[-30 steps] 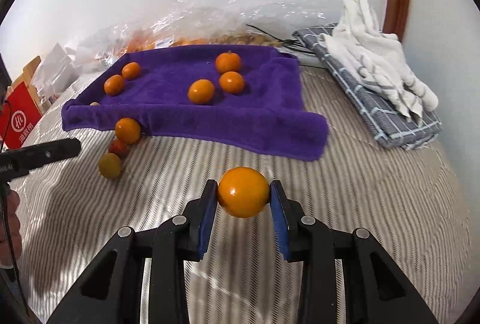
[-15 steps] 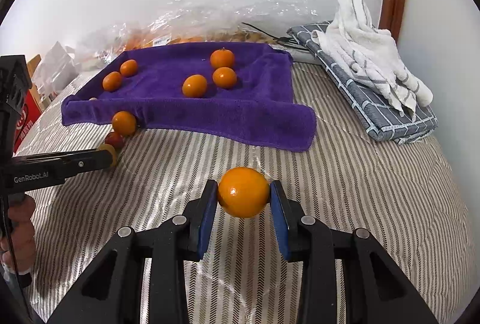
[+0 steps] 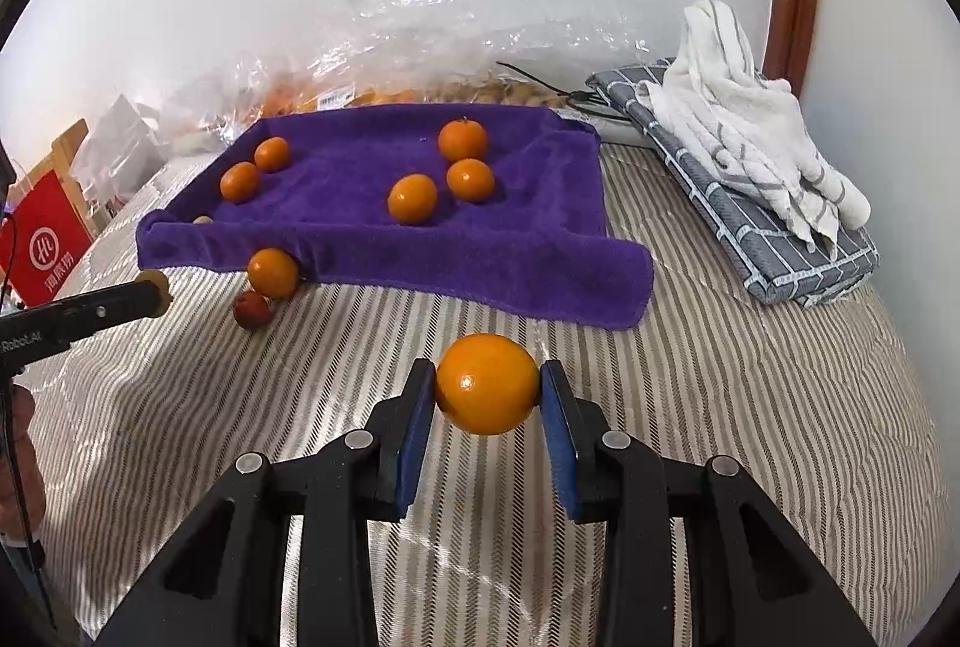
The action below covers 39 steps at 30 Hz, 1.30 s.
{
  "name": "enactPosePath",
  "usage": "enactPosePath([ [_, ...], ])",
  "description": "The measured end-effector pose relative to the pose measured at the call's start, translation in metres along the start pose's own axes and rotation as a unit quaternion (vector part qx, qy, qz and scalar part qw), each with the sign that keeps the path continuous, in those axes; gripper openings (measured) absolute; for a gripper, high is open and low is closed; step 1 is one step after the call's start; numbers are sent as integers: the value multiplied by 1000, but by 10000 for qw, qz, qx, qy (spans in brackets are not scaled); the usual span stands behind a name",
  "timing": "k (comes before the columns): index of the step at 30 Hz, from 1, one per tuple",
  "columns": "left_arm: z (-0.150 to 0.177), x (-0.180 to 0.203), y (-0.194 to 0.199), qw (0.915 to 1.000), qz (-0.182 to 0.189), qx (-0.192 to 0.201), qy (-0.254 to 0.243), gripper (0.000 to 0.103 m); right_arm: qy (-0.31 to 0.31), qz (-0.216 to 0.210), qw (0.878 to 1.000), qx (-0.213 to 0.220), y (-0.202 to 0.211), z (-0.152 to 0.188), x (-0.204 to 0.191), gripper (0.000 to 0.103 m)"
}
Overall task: Organize fruits
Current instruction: 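Close the left tool on a small yellow-green fruit while the right tool holds its orange, then carry the left tool's green fruit over the towel while the right tool carries its orange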
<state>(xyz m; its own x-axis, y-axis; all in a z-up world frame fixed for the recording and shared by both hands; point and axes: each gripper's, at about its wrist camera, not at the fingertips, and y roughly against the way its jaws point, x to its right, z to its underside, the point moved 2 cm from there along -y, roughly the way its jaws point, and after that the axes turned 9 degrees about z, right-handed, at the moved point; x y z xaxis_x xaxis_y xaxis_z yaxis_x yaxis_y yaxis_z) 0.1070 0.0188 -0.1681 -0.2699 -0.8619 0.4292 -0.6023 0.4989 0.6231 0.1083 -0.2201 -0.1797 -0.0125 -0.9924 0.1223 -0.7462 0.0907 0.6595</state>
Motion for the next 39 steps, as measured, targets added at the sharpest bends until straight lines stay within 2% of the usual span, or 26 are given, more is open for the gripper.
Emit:
enactPosePath([
  [9,-6,-11,23,9995,-235,216,52,26,16,3,10000,78,7,-10,-7,35],
  [14,-10,-16,32,9992,-333,210,74,26,6,-9,10000,58,12,-18,-7,35],
  [18,-19,-19,45,9991,-358,225,-25,26,150,102,9998,96,23,-30,-3,35],
  [27,-34,-31,62,9979,-520,384,89,26,144,143,9994,283,44,-53,17,35],
  [35,-61,-43,48,9975,-488,491,173,26,-72,12,9998,168,18,-58,12,35],
  [39,-82,-48,36,9963,-614,593,85,26,-129,-28,9996,237,2,-73,7,35],
])
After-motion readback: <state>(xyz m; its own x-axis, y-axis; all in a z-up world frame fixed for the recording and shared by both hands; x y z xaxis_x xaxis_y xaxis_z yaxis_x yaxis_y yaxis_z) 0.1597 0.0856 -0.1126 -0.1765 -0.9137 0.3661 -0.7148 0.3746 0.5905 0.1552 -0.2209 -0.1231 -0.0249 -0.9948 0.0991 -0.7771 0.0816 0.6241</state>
